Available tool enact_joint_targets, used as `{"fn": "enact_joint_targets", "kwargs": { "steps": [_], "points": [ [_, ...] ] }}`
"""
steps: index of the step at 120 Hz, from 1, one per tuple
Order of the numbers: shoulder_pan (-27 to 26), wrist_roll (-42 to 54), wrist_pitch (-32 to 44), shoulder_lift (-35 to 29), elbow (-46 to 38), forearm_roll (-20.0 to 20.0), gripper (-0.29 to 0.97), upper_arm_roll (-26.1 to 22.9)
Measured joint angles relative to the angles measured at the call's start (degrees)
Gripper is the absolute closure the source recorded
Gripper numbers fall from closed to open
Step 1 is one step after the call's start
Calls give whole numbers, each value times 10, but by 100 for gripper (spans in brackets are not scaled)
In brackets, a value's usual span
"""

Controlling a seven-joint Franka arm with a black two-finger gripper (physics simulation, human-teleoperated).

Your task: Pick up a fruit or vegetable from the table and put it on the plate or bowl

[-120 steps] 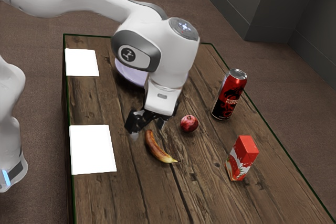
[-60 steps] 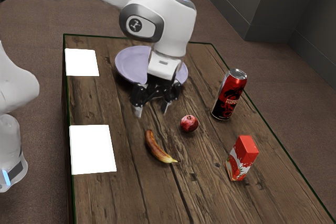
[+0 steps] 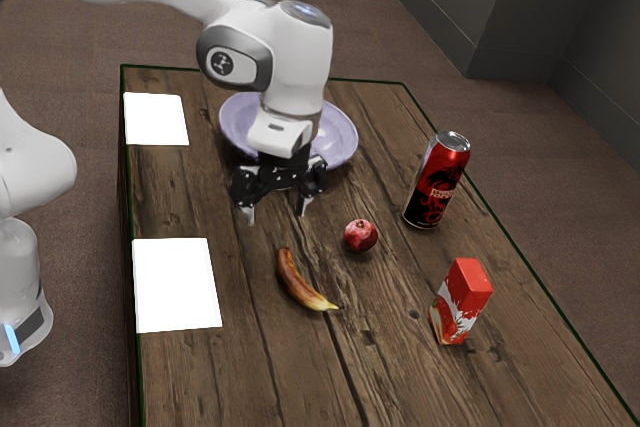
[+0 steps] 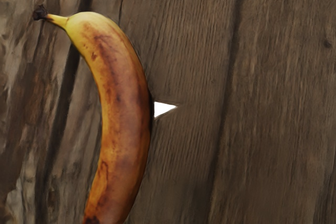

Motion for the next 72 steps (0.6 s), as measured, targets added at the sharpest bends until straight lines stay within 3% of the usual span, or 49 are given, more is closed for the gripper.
{"fn": "enact_joint_targets", "kwargs": {
  "steps": [24,47,72],
  "points": [
    [-8,8,69,-14,-44,14,2,21],
    [-30,12,106,43,-45,10,2,25],
    [-32,14,135,61,-45,7,2,37]
  ]
}}
